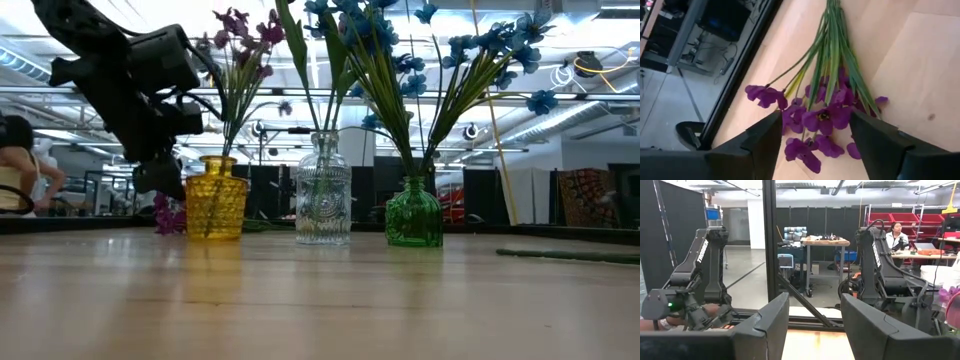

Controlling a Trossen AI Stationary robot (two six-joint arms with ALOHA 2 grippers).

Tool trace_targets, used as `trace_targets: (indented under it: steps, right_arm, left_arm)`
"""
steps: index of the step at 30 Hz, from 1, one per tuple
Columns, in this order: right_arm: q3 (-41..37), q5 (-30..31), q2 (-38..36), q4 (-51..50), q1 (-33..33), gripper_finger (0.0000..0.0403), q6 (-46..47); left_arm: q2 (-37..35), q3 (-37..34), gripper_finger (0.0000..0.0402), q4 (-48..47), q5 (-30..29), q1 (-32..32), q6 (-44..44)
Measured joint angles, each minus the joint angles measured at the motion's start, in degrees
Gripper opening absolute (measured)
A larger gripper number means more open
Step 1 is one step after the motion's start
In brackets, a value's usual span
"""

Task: Sort flowers into vase by color
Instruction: Put the bottom purple flowers into the yellow vase

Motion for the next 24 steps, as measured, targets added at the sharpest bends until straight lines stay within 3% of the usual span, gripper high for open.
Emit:
trace_targets:
  steps: [9,17,24]
  right_arm:
    - [0.0,0.0,0.0,-0.1,0.0,0.0171,0.0]
    - [0.0,0.0,0.0,-0.4,0.0,0.0171,0.0]
    - [0.0,0.2,-1.5,-6.3,1.6,0.0171,3.7]
  left_arm:
    - [-0.8,0.0,0.0222,-1.7,2.8,-2.3,-0.5]
    - [-4.9,3.0,0.0221,-16.3,9.7,-6.4,-8.1]
    - [-10.7,6.9,0.0221,-18.8,16.4,-11.9,-12.0]
